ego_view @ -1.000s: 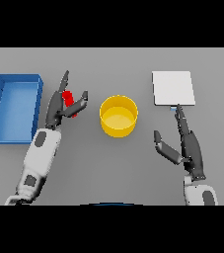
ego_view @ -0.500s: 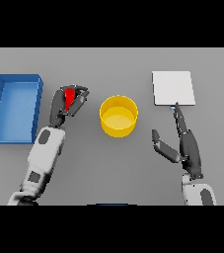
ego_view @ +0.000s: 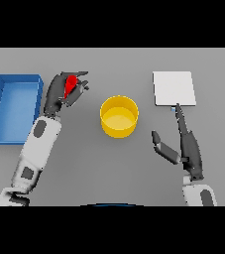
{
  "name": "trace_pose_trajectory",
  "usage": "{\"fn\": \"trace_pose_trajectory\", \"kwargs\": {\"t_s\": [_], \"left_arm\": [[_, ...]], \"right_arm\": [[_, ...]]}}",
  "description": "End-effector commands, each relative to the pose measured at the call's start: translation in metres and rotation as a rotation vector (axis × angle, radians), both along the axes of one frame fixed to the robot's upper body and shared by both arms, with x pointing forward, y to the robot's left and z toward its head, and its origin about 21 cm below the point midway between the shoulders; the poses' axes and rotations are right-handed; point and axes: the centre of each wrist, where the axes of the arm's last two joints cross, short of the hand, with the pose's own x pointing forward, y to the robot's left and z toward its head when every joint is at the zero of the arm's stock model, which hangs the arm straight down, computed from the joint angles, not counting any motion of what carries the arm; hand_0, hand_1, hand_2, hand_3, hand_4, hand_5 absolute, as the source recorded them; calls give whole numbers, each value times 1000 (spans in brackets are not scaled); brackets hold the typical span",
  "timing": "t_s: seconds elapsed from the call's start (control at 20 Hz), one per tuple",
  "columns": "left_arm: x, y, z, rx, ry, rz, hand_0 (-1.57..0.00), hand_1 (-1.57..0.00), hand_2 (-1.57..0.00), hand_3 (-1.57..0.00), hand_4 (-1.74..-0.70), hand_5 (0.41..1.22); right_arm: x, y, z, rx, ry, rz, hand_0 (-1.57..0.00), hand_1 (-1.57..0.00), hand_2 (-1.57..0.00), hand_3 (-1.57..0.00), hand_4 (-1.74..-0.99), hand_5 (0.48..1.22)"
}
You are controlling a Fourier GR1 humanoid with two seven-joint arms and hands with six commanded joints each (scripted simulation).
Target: Pick up the red beaker and tilt it to pour out 1 green nut into yellow bowl. Pick up the yellow bowl and place it on the metallic measuring scale.
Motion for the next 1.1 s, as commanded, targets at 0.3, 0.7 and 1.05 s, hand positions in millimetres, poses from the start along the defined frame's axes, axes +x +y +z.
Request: {"fn": "trace_pose_trajectory", "kwargs": {"t_s": [0.3,0.7,1.05], "left_arm": [[-5,-7,30,361,-27,-130,-1559,-1560,-1560,-1555,-1735,1128],[8,-42,71,921,-87,-293,-1569,-1569,-1569,-1568,-1740,1186],[19,-80,94,1399,-101,-446,-1570,-1571,-1571,-1570,-1612,1214]], "right_arm": [[-1,0,2,0,-6,6,1,1,1,1,-1092,665],[-5,3,2,0,-12,25,1,1,1,1,-1054,691],[-1,6,3,27,11,28,1,1,1,1,-1060,675]]}}
